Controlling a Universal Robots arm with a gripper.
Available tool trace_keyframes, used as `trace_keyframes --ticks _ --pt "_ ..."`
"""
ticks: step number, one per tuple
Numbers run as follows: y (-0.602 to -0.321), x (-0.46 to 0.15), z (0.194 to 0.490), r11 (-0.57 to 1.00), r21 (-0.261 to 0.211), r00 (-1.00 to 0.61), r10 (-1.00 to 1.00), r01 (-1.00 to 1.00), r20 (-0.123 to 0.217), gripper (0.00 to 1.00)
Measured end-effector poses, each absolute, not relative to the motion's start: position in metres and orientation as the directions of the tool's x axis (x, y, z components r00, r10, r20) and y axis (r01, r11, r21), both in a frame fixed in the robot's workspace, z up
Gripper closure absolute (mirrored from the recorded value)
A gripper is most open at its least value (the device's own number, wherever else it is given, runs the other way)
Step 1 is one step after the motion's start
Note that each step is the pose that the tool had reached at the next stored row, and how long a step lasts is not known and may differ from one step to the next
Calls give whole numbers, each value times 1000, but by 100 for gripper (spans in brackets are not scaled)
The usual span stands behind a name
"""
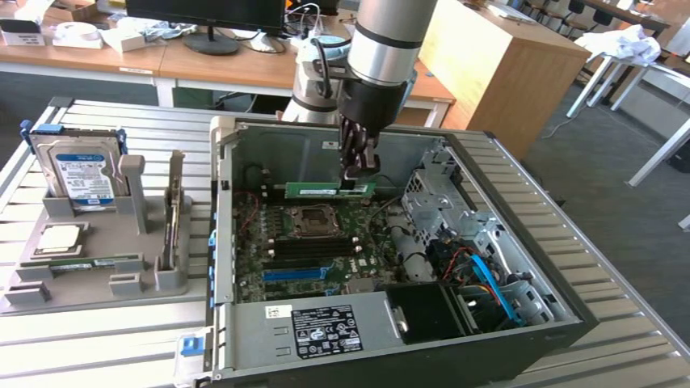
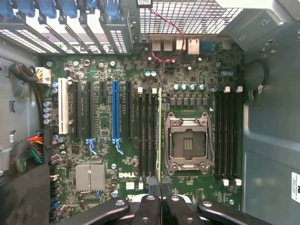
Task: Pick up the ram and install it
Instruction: 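Insert the ram into the slot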
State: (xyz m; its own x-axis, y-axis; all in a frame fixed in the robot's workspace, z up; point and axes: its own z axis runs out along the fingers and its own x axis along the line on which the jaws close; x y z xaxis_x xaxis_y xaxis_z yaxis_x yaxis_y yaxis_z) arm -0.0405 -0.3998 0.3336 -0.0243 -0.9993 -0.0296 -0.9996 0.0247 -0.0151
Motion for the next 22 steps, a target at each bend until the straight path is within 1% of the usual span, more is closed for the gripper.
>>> trace_keyframes --ticks 7,13,22 --pt "-400 -39 333 25 -5 -25 -999 -1000 -30 88" --pt "-400 -36 333 27 53 -29 -999 -998 -28 88" --pt "-400 -33 333 24 54 -25 -999 -998 -28 88"
